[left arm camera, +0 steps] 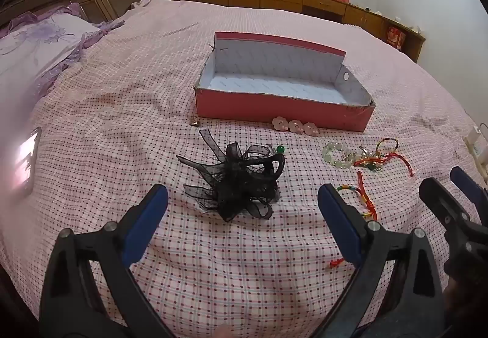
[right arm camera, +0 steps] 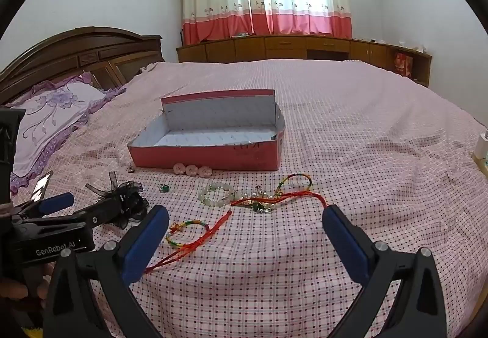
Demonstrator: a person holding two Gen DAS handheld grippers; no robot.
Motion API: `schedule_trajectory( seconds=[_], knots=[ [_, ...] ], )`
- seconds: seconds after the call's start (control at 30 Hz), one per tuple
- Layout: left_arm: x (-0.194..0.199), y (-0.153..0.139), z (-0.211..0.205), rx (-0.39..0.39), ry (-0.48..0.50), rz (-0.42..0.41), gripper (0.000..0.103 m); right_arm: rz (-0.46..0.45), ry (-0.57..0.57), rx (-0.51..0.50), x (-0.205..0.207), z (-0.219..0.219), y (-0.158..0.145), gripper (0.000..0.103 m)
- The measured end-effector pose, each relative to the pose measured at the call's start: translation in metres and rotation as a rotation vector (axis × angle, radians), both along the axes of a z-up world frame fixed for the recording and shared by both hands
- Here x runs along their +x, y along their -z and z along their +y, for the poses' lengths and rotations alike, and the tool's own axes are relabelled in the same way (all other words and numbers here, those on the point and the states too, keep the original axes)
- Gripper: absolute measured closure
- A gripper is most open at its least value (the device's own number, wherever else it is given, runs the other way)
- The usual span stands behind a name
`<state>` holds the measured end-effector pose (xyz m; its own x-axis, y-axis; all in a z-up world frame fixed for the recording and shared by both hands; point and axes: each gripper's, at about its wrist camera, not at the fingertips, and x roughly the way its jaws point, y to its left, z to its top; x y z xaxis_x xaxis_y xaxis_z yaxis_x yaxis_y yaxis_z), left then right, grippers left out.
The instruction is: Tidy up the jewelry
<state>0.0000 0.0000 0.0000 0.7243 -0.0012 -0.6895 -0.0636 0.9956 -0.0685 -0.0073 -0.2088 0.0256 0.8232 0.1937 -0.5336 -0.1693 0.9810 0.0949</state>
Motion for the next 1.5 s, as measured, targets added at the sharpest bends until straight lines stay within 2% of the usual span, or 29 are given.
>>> schedule_trajectory(
  seconds=[1.5],
  knots=[
    [-0.006,-0.016,0.003,0.011,-0.003,-0.050,0.011,0.002,-0.003,-0.013,0.000,0.001,0.002,0.000]
  ],
)
